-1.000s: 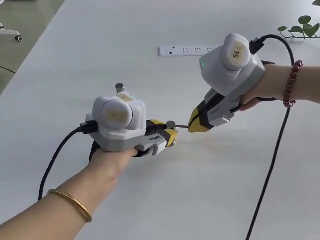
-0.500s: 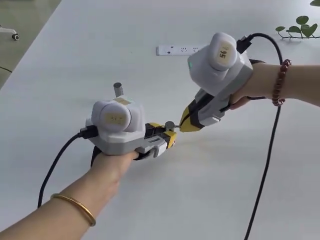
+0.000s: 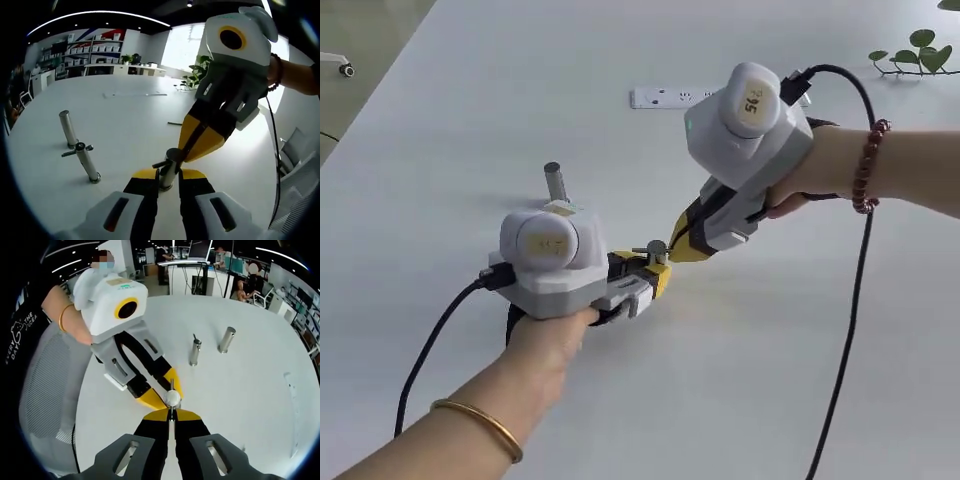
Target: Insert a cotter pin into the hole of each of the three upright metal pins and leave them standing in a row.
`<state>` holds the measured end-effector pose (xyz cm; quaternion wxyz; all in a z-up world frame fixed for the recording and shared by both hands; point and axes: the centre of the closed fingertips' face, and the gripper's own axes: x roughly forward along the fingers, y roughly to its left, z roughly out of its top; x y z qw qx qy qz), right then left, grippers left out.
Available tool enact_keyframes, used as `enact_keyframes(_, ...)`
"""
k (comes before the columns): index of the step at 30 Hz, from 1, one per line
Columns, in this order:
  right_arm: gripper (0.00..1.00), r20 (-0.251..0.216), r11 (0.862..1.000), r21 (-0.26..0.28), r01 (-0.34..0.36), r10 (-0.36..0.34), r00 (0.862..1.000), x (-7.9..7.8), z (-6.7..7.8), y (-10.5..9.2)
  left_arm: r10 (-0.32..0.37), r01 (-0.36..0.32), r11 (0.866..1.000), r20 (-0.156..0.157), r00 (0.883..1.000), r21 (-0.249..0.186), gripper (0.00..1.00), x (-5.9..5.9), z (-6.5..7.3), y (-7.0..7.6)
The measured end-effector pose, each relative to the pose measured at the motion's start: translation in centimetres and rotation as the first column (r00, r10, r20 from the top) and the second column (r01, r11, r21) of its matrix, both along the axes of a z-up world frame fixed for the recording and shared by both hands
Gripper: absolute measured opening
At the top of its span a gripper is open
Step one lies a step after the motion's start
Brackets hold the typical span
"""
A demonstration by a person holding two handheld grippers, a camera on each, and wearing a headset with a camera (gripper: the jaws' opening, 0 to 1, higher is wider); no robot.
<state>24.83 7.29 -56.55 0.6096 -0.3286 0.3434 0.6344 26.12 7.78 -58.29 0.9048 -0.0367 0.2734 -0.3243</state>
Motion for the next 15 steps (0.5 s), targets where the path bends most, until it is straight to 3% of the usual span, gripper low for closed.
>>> enact_keyframes(8,0.01,-0.027,0.998,0.006,0.057,-0.057,0.998,0.37,-0.11,0.02,0.022,-0.022,1.0,0.0,1.0,-0.002,0.13,-0.04,-0.15,0.05)
enact_keyframes(11,0.08,-0.029,0.998,0.016,0.066,-0.065,0.997,0.21,0.09,-0.22,0.024,-0.024,1.0,-0.001,1.0,-0.002,0.13,-0.1,-0.19,0.08)
enact_keyframes(15,0.06,-0.037,0.996,0.03,0.078,-0.077,0.996,0.18,0.4,-0.68,0.023,-0.023,1.0,-0.001,1.0,0.0,0.13,-0.12,-0.22,0.1)
